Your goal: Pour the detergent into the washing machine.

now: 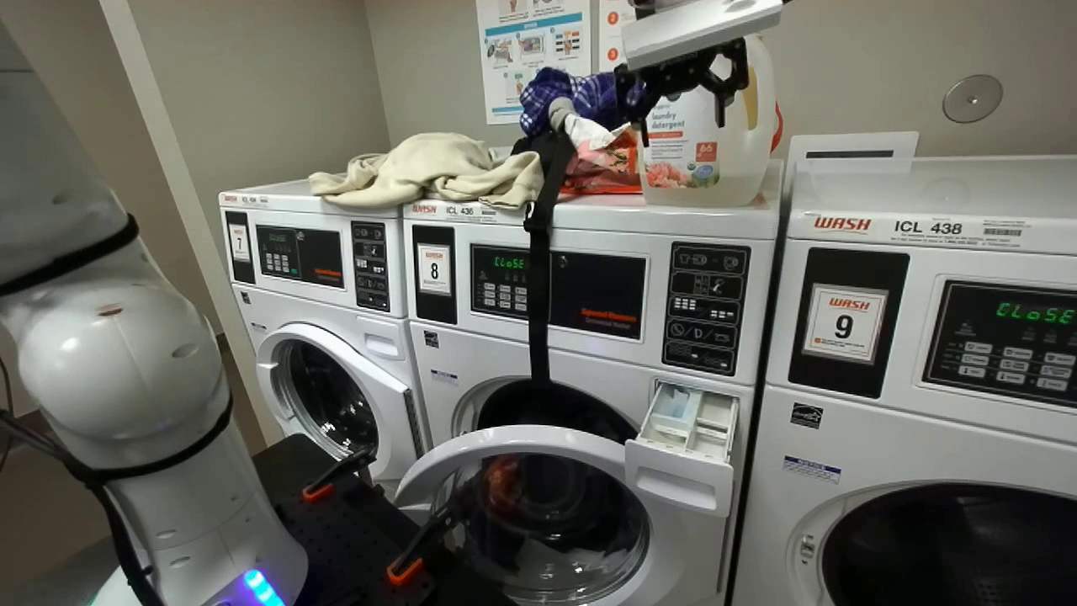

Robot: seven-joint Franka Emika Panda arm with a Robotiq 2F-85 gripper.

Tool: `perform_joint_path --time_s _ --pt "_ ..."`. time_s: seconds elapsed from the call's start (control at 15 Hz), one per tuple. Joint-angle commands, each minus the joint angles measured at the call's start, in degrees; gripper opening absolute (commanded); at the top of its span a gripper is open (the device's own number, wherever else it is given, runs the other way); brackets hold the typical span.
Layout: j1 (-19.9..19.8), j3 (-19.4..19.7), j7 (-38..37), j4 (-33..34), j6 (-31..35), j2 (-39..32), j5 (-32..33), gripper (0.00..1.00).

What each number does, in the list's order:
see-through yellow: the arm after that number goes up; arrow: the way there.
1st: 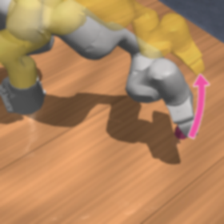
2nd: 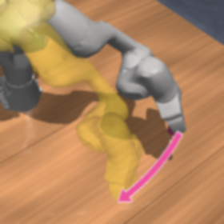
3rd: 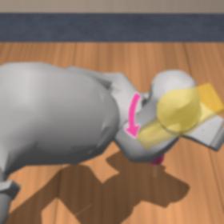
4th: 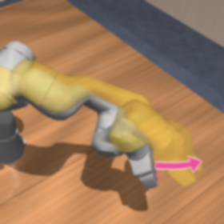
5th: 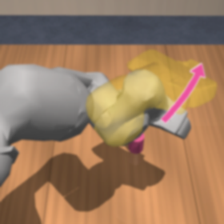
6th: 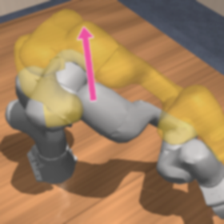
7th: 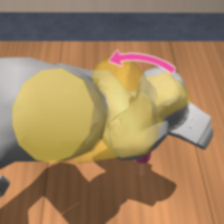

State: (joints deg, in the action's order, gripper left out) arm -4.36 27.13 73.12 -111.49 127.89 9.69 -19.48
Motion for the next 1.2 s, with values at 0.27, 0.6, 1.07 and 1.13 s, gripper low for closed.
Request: perform_joint_path --time_s 0.27,0.6,1.07,1.13 --pt "-5.24 -1.53 8.43 2.68 -1.57 -0.77 -11.71 1.0" --pt "-5.44 -2.1 9.11 1.9 2.1 -1.71 -14.61 1.0" --pt "-8.76 -1.49 11.79 3.65 9.9 -6.13 -34.06 1.0" --pt "-9.43 -1.64 12.71 4.14 10.51 -7.06 -36.32 1.0"
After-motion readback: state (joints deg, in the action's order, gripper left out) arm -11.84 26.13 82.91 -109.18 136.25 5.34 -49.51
